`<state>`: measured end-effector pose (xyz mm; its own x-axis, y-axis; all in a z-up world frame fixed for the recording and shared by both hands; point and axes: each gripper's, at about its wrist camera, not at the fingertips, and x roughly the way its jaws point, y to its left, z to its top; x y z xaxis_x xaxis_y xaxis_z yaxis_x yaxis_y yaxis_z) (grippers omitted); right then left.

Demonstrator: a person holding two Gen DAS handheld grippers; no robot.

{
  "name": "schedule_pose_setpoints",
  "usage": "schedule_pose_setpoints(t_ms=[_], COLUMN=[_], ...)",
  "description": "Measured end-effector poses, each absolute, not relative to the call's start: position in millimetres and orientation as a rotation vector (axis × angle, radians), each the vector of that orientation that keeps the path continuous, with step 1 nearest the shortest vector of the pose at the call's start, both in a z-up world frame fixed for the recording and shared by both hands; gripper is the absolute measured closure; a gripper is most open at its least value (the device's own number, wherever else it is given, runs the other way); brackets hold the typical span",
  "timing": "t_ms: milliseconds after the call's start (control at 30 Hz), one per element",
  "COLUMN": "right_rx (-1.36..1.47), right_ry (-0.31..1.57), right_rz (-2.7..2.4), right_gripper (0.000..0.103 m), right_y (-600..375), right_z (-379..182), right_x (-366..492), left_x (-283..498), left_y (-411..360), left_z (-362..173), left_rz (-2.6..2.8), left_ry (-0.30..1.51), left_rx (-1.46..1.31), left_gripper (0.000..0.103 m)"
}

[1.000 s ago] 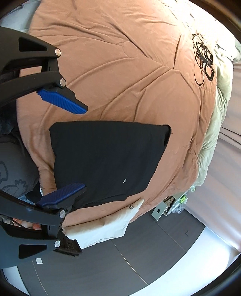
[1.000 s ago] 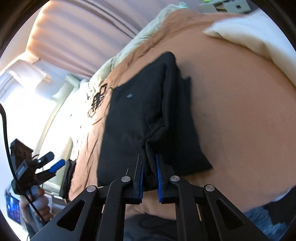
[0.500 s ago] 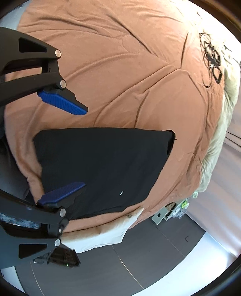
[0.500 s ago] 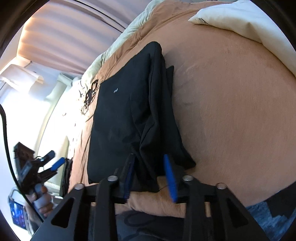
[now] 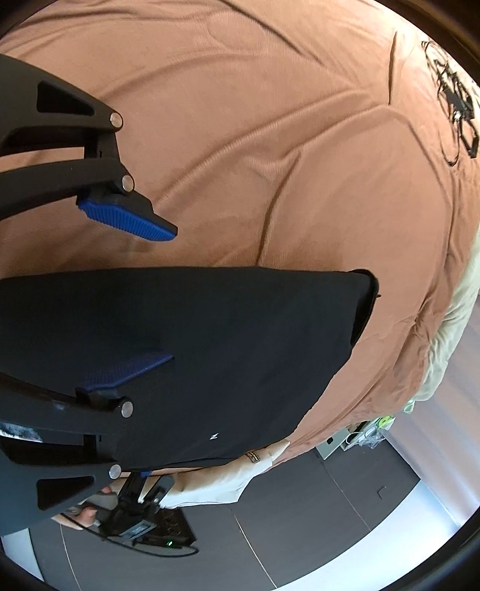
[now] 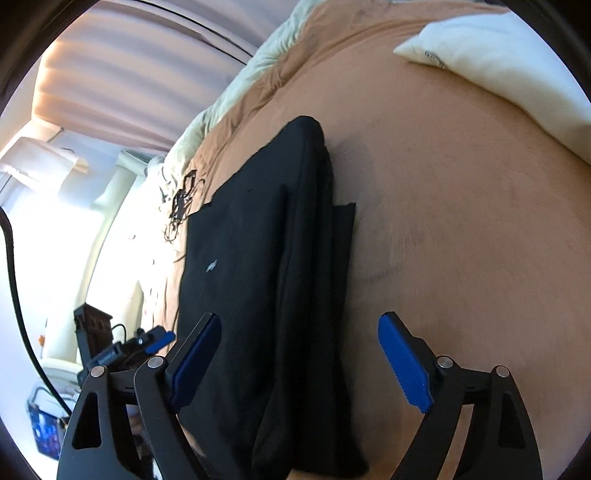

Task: Fold large clothes
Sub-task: 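Grasp the end of the folded shirt with both grippers, then lift the folded shirt off the bed with both grippers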

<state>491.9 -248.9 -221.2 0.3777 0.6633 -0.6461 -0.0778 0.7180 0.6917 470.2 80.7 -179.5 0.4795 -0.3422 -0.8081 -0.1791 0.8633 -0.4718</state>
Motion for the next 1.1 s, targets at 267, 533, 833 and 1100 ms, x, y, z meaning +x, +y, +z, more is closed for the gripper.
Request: schedule_pose_setpoints(t_ms=[267,533,833,1100], right_rx=[0.637,0.708,0.602,0.524], right_ry=[1.183,1.200,1.110,0.999], right_rz=[0.599,0.671,0.694,0.679], right_gripper=[0.016,0.054,0.090,0.090], right_y=[-232,-224,-210,-228], right_z=[-248,-259,-212,-147], right_x=[529,541,512,475], left_x=[501,511,494,475], left_y=[74,70,61,41], left_z=[-202,-215,-183,-136], left_rz=[-0.146,-0.152,-0.152,-0.237], left_ry=[1.114,1.126,1.072,0.986], left_rx=[-0.579,-0.639,-0.616,-0.622], left_gripper=[0.040,0.046,0.080,0.081])
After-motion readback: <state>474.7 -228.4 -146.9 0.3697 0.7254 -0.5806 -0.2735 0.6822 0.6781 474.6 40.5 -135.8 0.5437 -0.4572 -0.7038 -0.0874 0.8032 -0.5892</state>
